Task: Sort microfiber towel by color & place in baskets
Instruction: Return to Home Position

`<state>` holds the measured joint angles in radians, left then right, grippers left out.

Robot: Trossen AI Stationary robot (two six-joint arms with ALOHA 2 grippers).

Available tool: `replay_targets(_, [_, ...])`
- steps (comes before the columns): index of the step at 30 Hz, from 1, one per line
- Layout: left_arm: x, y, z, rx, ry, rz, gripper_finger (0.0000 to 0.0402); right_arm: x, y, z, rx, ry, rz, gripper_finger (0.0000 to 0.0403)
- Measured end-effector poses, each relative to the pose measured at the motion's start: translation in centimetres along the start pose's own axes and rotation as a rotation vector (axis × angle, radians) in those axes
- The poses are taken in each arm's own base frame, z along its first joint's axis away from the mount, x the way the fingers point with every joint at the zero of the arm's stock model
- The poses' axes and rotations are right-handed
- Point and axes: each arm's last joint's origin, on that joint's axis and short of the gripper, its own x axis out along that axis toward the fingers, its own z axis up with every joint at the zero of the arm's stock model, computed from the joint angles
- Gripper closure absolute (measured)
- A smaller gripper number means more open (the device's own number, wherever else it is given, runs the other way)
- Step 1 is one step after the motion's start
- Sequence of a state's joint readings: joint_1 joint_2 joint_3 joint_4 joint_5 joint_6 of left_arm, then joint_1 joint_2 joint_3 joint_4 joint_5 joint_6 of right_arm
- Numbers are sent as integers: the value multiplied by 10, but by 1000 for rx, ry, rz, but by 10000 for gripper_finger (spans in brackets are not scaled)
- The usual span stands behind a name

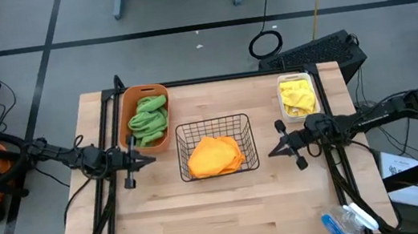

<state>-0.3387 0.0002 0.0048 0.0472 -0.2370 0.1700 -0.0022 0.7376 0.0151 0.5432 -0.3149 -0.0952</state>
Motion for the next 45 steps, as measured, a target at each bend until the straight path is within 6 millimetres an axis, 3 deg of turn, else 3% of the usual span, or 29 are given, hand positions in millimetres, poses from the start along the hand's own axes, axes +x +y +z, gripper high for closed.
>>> replay_targets(11, [1, 4, -1, -1, 7, 32, 401, -1, -1, -3, 80, 43, -145, 403])
replay_targets(26, [1, 4, -1, -29, 8, 25, 402, -4, 15, 4, 56, -7, -117, 403])
replay_targets(45, [1, 5, -3, -49, 14, -22, 402, -23, 20, 7, 15, -32, -119, 403])
